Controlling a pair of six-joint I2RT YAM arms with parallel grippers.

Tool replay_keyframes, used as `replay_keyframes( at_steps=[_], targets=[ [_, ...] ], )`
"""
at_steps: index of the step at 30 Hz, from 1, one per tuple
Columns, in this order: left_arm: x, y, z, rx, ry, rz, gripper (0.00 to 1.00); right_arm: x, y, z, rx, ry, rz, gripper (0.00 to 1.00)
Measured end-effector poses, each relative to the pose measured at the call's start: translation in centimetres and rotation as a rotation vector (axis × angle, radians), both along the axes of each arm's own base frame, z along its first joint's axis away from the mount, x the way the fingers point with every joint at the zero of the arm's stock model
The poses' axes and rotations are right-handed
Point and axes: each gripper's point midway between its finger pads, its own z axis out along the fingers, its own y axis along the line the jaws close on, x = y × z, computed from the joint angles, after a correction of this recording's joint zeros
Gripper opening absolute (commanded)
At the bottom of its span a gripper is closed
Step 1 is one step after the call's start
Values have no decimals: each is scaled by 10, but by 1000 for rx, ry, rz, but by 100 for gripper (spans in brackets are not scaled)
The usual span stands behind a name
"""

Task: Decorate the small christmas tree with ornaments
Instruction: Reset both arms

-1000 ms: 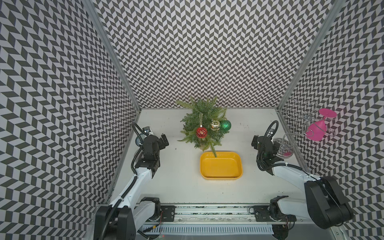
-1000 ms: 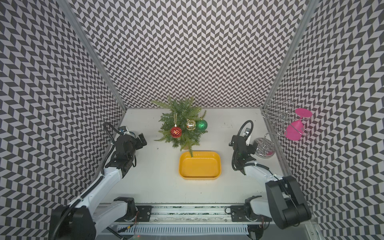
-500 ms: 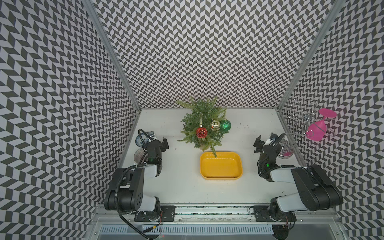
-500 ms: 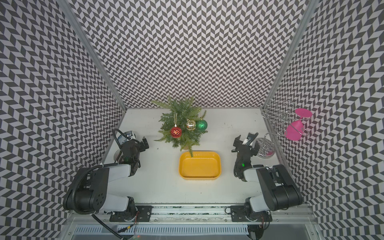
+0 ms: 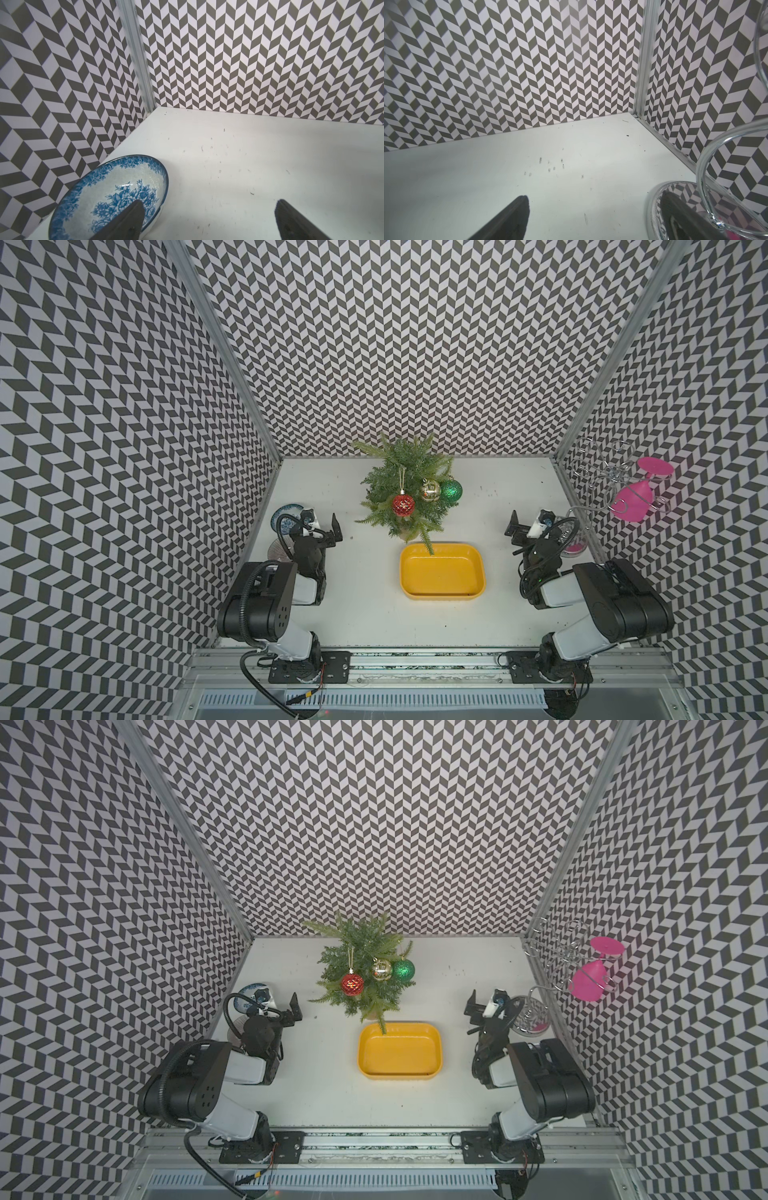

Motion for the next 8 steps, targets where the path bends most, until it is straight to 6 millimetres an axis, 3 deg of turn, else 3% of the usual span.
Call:
replay_keyframes(
  at_steps=[8],
  targets=[
    [0,-6,5,8,-18,-18,100,0,2,-5,-1,20,13,99]
  ],
)
